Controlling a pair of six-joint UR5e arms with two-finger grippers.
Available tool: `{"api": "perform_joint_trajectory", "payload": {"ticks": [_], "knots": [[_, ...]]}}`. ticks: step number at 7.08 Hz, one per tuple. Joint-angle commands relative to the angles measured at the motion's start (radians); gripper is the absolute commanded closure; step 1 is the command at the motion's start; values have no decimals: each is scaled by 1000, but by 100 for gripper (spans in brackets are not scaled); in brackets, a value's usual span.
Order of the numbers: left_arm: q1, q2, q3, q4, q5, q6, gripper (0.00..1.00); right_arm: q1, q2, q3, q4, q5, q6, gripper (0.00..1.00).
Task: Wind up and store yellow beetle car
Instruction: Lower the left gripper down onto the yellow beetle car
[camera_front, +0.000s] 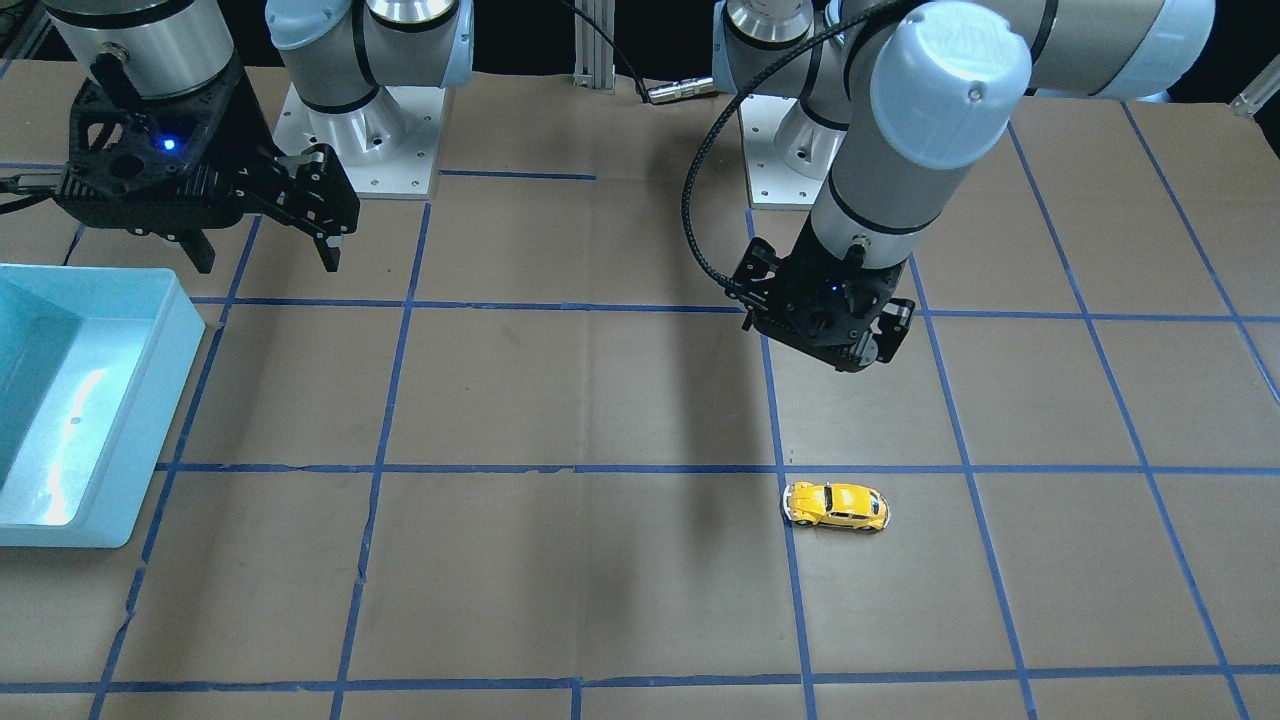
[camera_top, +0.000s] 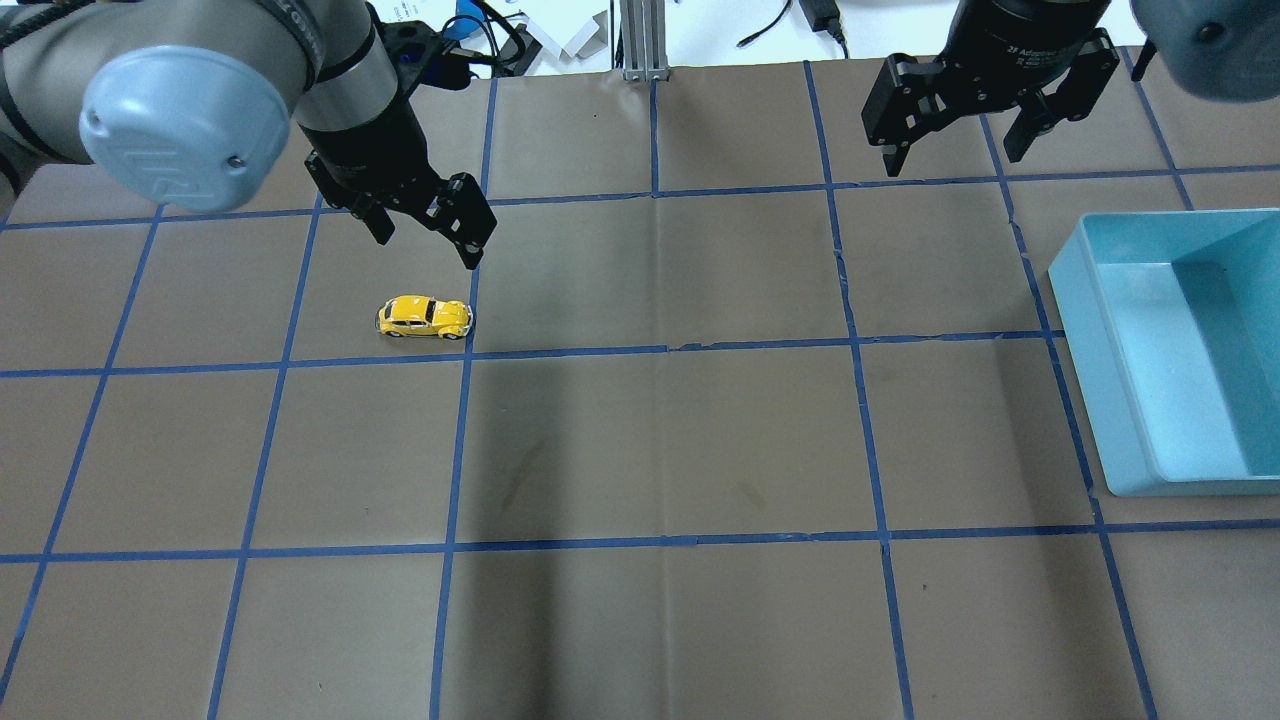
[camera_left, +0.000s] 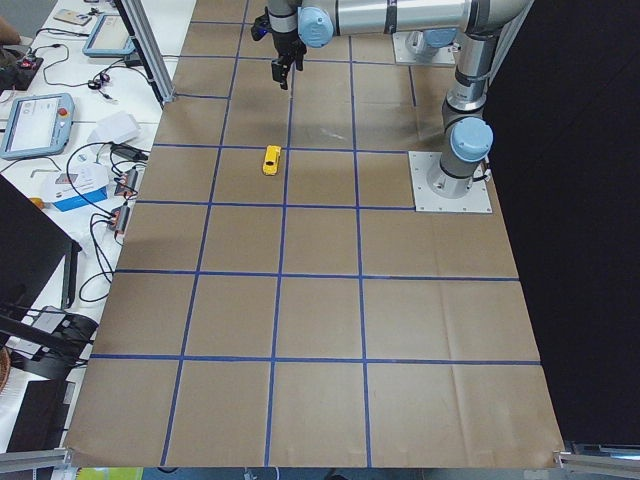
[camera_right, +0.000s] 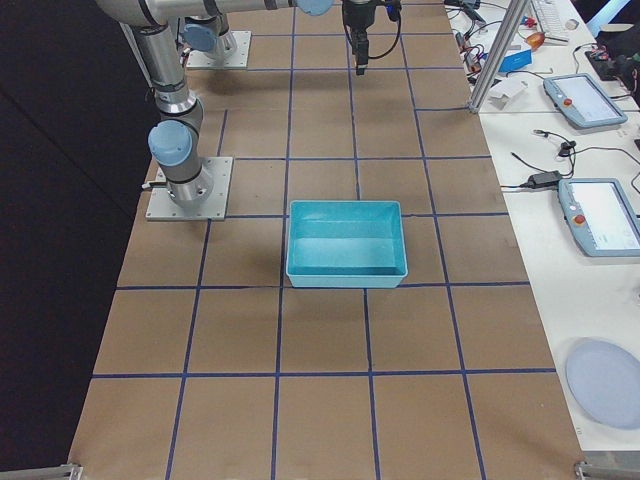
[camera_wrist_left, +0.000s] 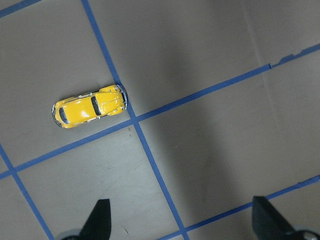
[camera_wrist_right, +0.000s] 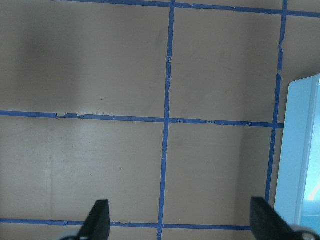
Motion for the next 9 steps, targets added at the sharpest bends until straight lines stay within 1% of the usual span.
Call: {"api": "perform_joint_trajectory", "payload": {"ticks": [1,2,3,4,5,6,7,9], "knots": [[8,-56,-132,244,5,337,0,0,0,0,0,1,0,0],[10,-102,-169,368,43,506,0,0,0,2,0,1,2,0],[12,-148,-176,470,69,708,0,0,0,3,0,-1,2,0],[21,-177,-177,492,71,881,0,-2,0,2,0,2,2,0],[62,-198,-177,510,68,1055,0,0,0,2,0,2,3,0],[117,-205,-177,526,51,1166,2,-2,0,3,0,2,3,0],[137,-218,-174,526,47,1205,2,-2,0,3,0,2,3,0],[154,-260,-164,529,42,1161,2,-2,0,3,0,2,3,0]]}}
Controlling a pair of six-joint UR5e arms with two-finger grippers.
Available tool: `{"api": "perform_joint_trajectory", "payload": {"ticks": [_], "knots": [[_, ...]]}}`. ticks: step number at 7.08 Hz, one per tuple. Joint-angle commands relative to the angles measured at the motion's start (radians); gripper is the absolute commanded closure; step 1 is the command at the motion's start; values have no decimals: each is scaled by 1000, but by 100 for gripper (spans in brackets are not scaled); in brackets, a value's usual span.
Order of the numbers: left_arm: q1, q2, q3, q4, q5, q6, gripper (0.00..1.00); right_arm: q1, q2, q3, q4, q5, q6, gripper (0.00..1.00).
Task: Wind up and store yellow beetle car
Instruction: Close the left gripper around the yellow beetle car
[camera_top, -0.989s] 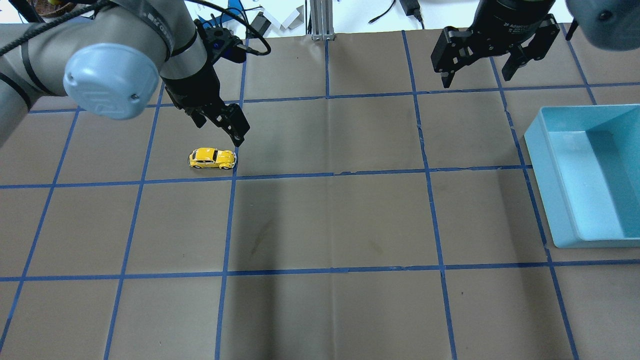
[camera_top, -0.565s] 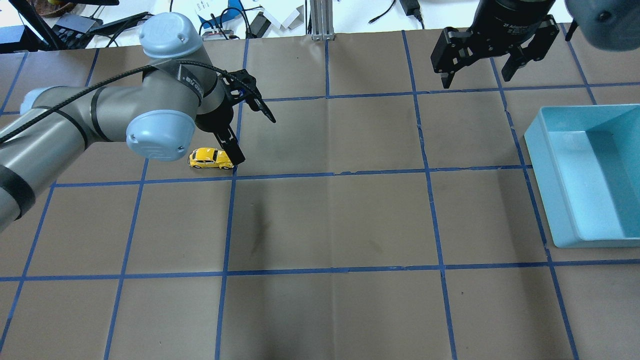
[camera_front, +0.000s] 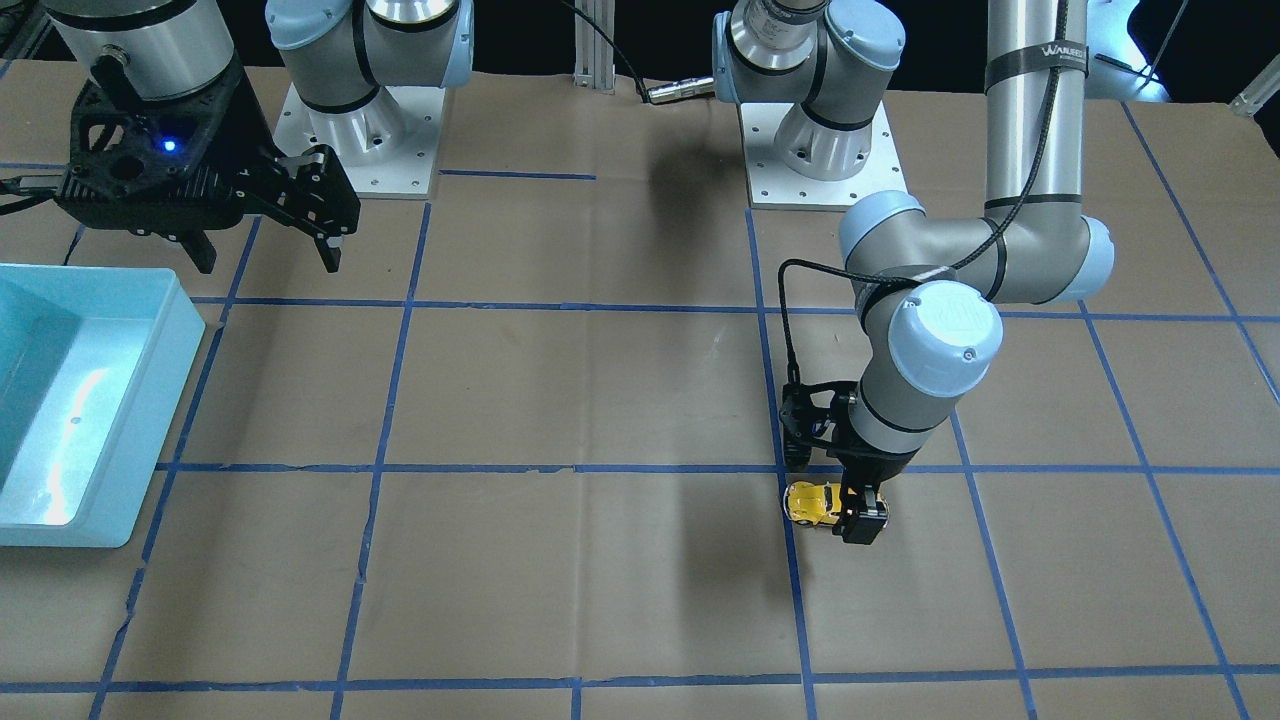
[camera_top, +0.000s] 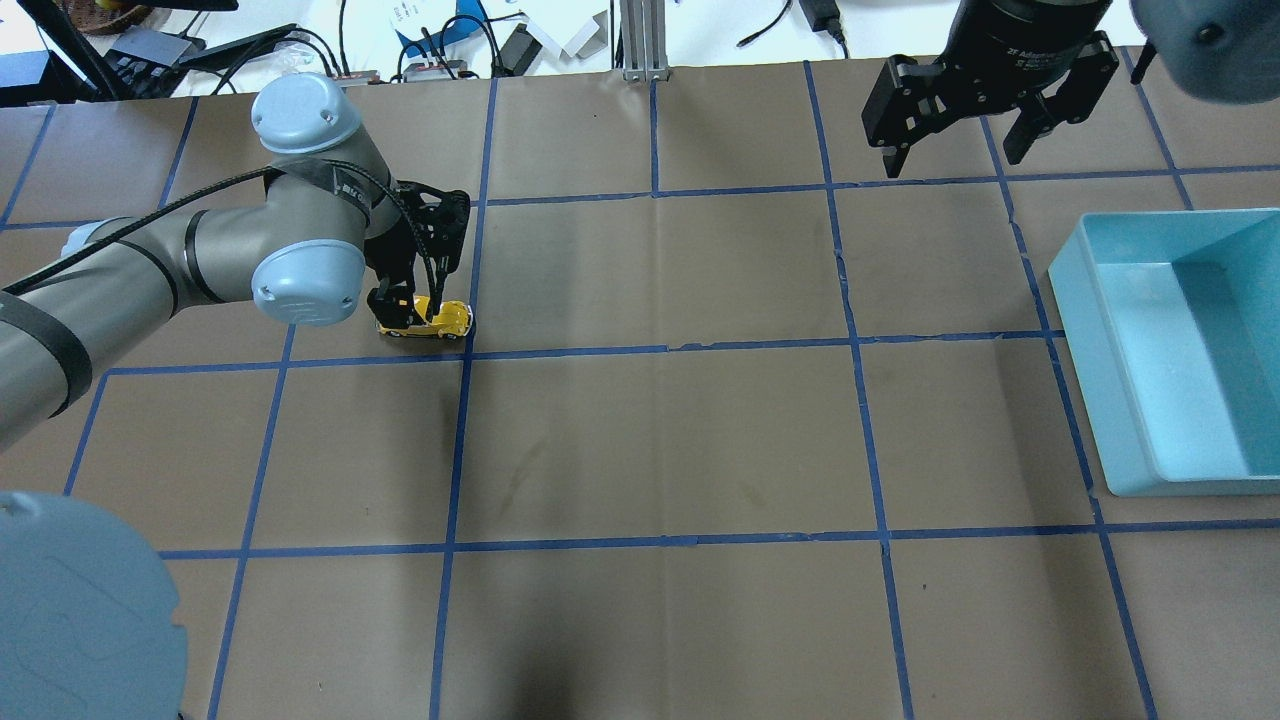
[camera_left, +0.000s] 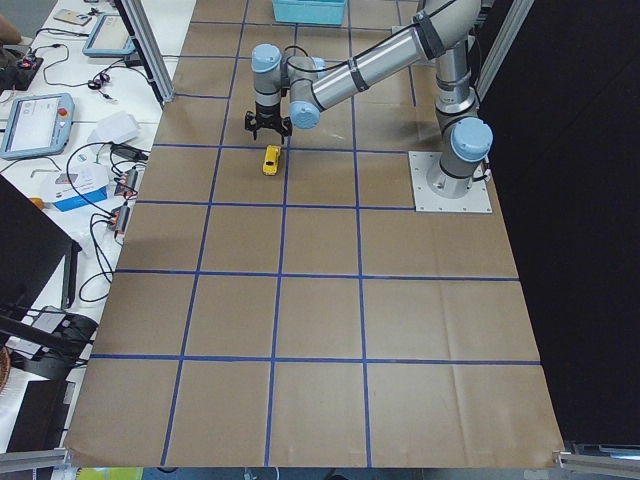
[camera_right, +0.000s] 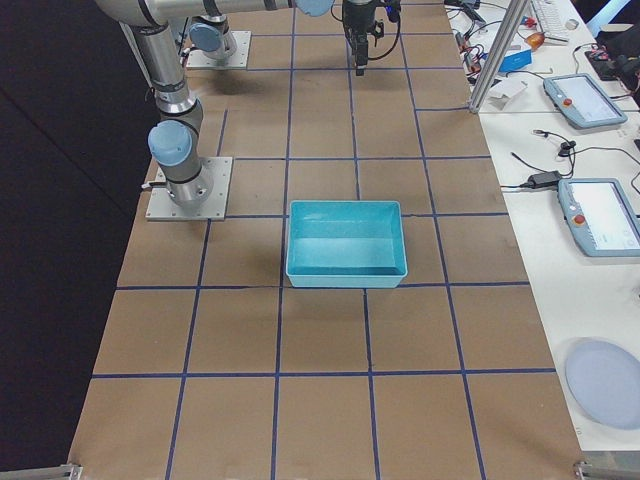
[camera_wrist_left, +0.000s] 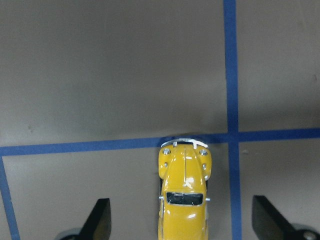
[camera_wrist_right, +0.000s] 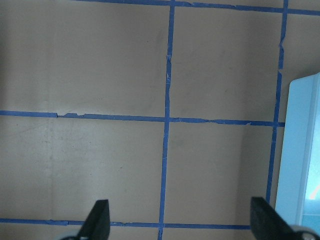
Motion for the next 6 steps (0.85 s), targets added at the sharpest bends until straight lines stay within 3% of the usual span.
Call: {"api": "perform_joint_trajectory", "payload": {"ticks": [1,3,6], "knots": [[19,-45,7,1,-5,-82,6,1,0,0,0,2,0,0],[19,-54,7,1,-5,-97,10,1,0,0,-2,2,0,0],[18,-68,-2,6,-3,-80,36,1,0,0,0,2,0,0]]}}
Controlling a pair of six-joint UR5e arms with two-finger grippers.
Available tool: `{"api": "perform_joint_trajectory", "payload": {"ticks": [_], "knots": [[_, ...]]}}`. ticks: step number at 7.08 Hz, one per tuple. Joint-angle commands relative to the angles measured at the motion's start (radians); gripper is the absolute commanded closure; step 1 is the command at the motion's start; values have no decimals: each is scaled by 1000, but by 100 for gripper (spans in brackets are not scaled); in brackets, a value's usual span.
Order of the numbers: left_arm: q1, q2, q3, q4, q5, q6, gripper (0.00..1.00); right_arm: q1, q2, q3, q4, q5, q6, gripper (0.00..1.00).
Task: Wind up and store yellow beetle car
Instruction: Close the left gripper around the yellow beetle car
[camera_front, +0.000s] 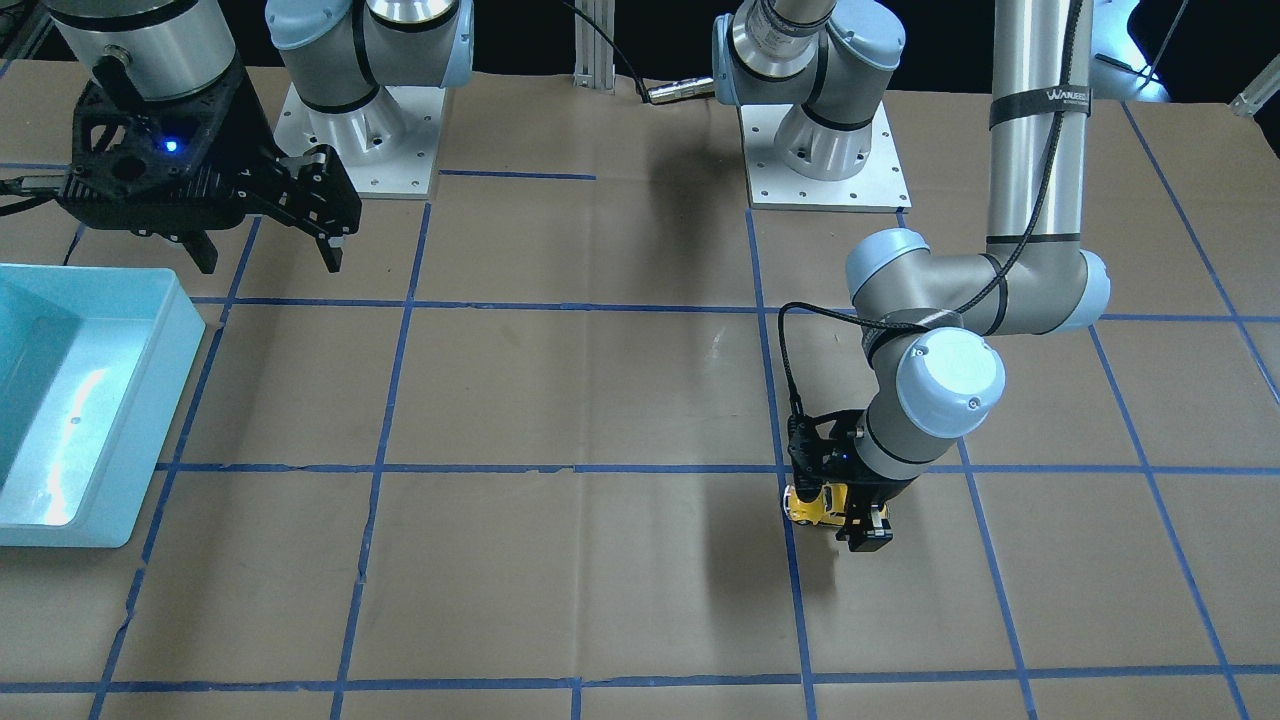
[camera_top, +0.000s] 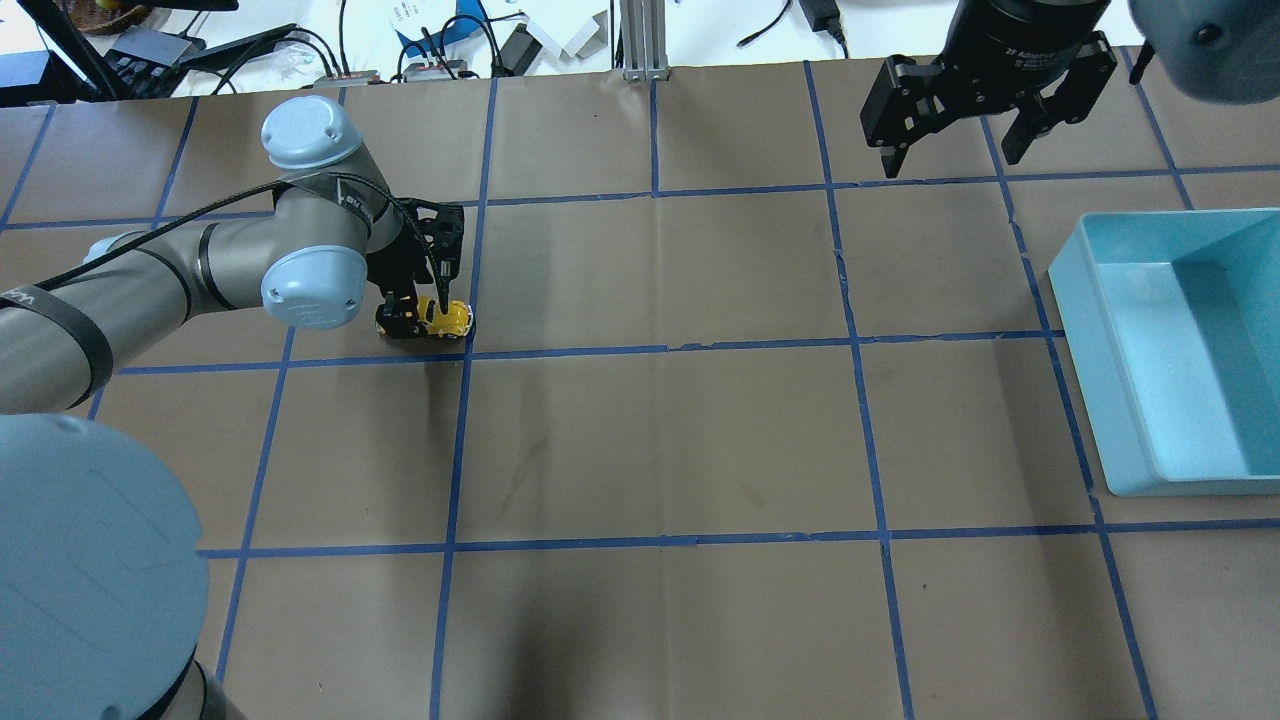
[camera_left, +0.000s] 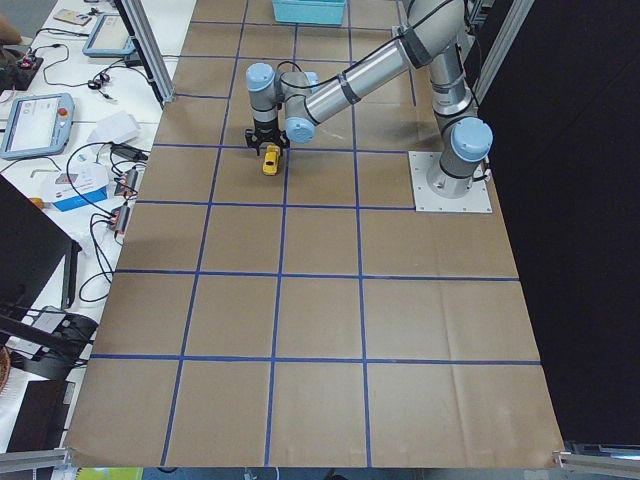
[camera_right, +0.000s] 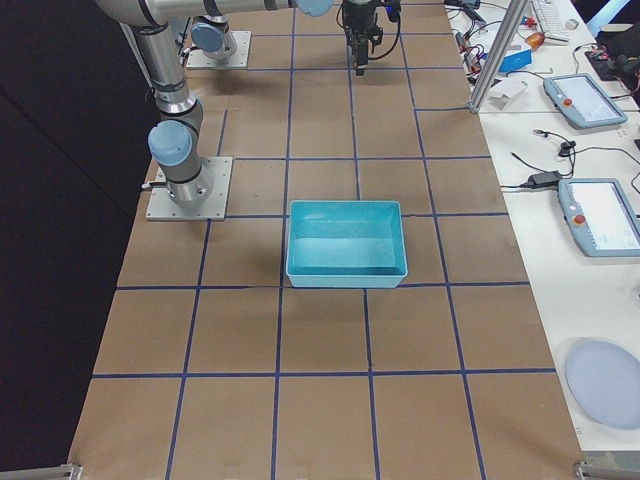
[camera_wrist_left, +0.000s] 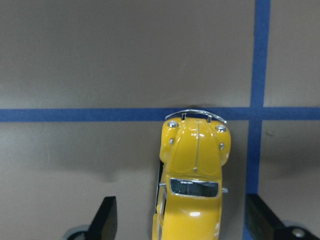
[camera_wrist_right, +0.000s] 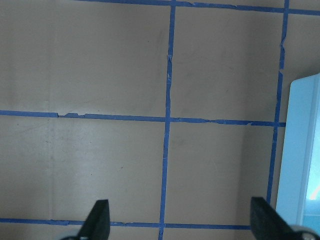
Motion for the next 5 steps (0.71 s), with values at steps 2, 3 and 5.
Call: {"api": "perform_joint_trajectory", "payload": {"ticks": [2,3,5], "knots": [[-1,2,-3,2,-3,3,65,0,0,0,2,0,0,0],[-4,10,4,1,-13,0,66,0,0,0,2,0,0,0],[-10,25,13,-6,-165,-16,66,2,0,2,2,0,2,0]]}}
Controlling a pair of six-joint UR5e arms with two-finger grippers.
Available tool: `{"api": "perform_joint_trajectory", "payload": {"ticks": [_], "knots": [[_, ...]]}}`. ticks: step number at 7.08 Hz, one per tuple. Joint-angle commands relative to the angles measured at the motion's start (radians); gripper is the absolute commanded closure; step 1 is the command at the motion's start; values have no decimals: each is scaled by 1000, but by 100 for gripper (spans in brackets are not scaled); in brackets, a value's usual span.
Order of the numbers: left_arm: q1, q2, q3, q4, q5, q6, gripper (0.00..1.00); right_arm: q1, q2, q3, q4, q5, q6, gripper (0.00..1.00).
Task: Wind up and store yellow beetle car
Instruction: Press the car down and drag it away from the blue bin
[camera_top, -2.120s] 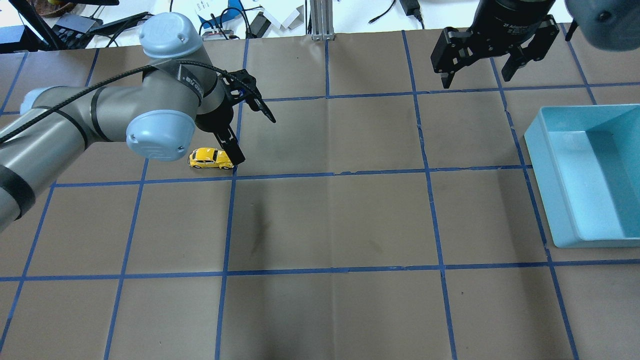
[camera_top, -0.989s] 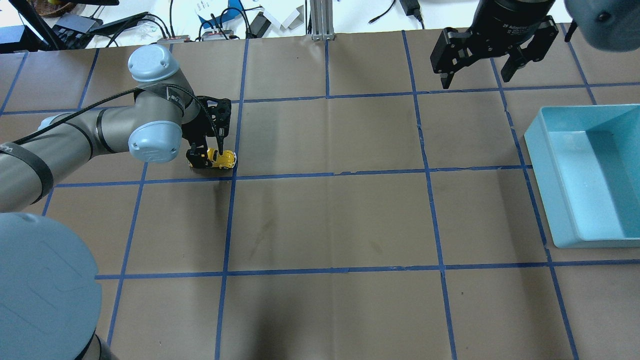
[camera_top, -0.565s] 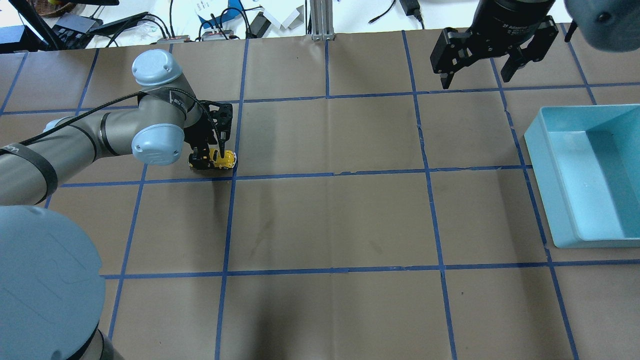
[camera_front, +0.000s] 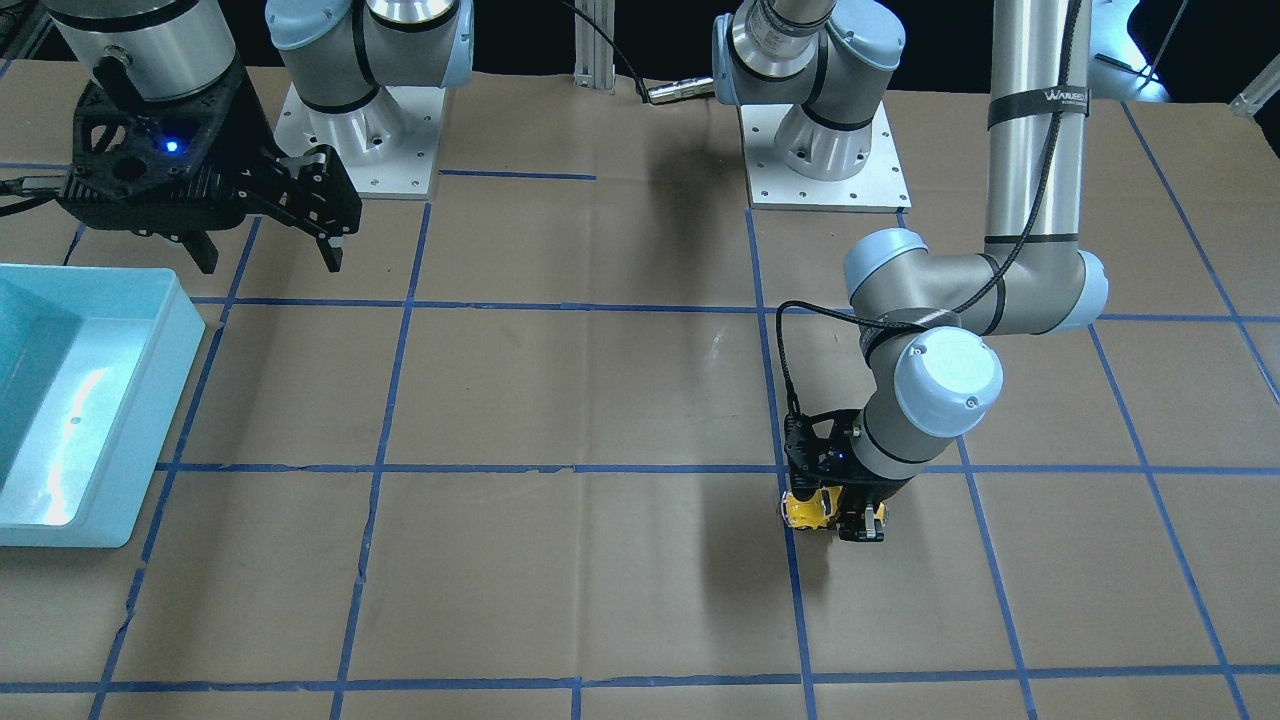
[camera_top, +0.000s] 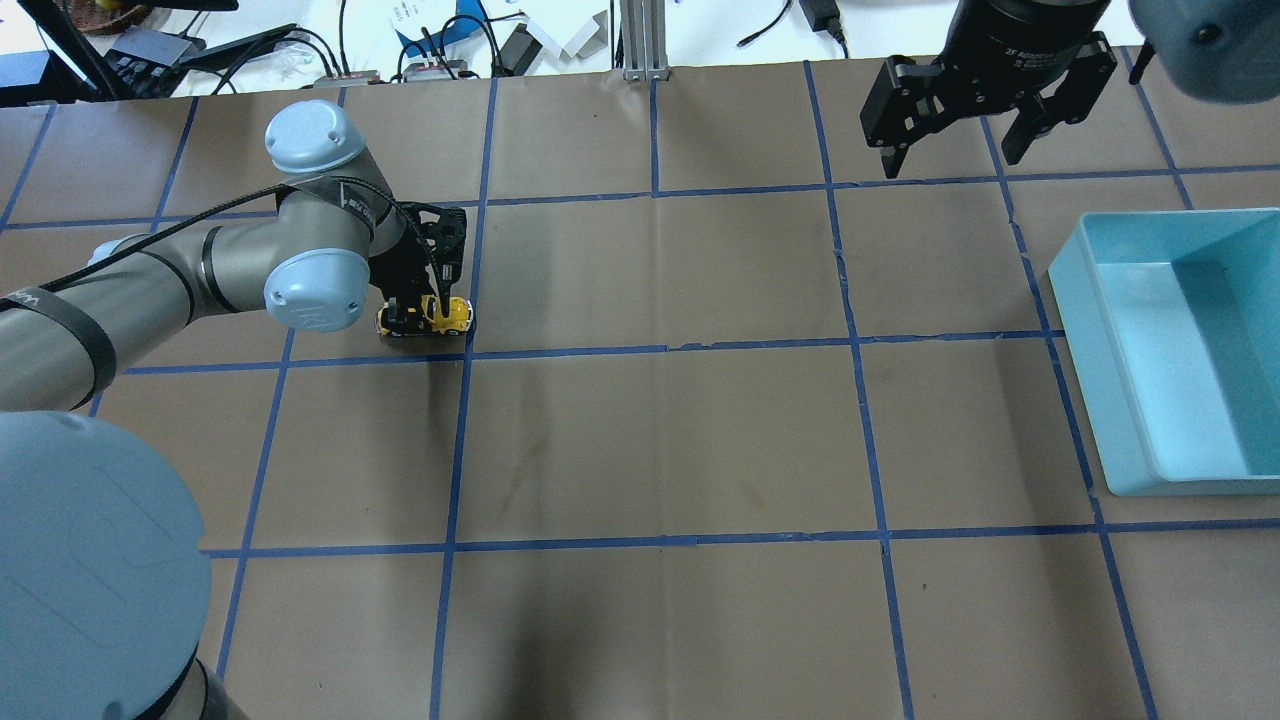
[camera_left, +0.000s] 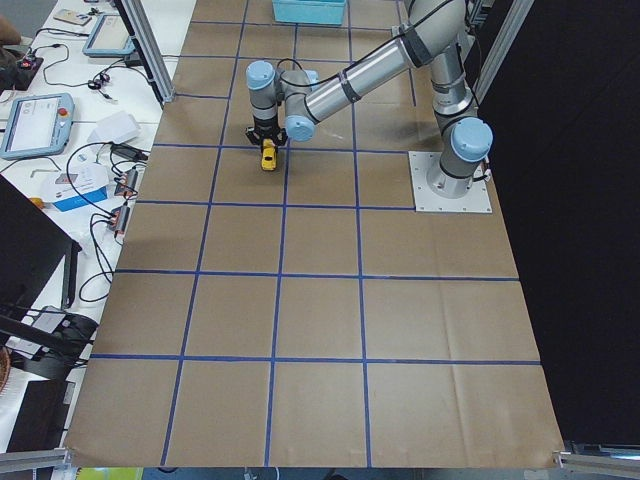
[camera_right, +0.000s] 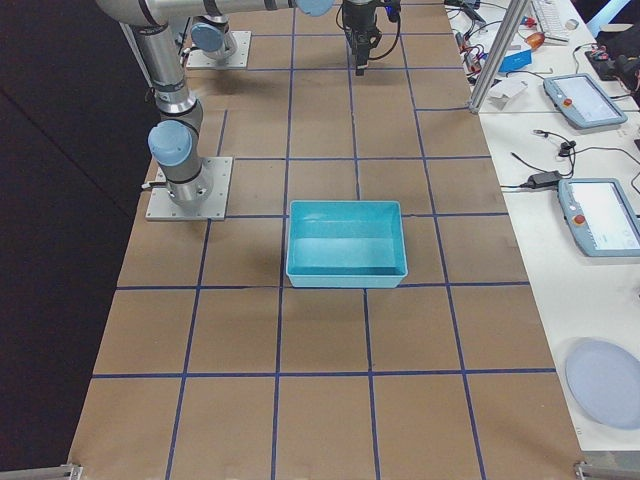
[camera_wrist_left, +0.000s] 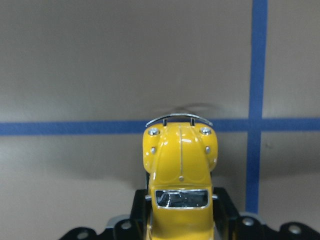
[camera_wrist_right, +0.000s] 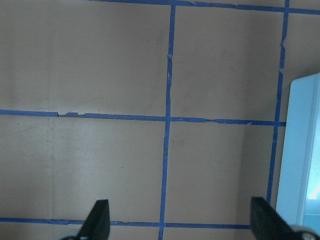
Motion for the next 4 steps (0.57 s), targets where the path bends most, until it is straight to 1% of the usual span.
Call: {"api": "perform_joint_trajectory", "payload": {"ticks": [1,4], "knots": [[-2,2,-4,0,-75,-1,66,1,0,1,0,-1,1,0],[1,-8,4,-9,-61,18,66,1,0,1,0,-1,-1,0]]}}
